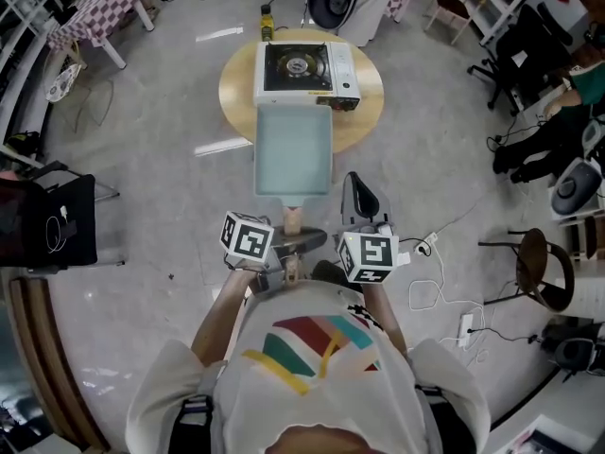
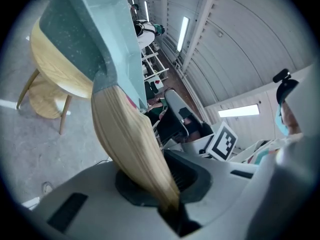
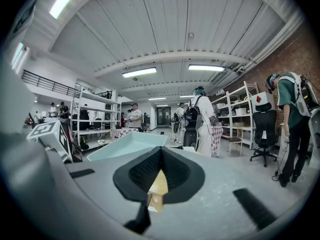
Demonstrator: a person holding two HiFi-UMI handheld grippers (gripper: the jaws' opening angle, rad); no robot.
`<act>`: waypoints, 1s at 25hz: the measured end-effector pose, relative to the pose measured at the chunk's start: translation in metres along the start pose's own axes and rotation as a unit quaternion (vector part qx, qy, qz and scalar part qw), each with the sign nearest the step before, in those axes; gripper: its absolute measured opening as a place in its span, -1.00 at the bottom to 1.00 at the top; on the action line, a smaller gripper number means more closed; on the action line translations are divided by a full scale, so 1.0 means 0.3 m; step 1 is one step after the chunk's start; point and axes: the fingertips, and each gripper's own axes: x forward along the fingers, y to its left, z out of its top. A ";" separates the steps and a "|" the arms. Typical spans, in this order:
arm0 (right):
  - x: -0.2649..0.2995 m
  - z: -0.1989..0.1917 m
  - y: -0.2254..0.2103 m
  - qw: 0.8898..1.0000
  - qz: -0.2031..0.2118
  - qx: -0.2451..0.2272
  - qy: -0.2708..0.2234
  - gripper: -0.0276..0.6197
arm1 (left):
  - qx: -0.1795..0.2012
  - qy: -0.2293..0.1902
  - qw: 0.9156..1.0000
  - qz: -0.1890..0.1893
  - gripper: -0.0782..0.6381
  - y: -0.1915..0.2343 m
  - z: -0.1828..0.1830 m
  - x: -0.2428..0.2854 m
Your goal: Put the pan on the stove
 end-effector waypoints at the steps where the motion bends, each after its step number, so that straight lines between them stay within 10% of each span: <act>1: 0.000 -0.005 0.006 1.000 -0.002 0.002 0.001 -0.93 | 0.003 0.006 1.000 0.003 -0.74 0.006 -0.001 -0.010; 25: 0.084 0.007 -0.041 1.000 -0.030 0.001 -0.003 -0.93 | 0.013 0.010 1.000 -0.020 -0.74 0.038 0.124 -0.068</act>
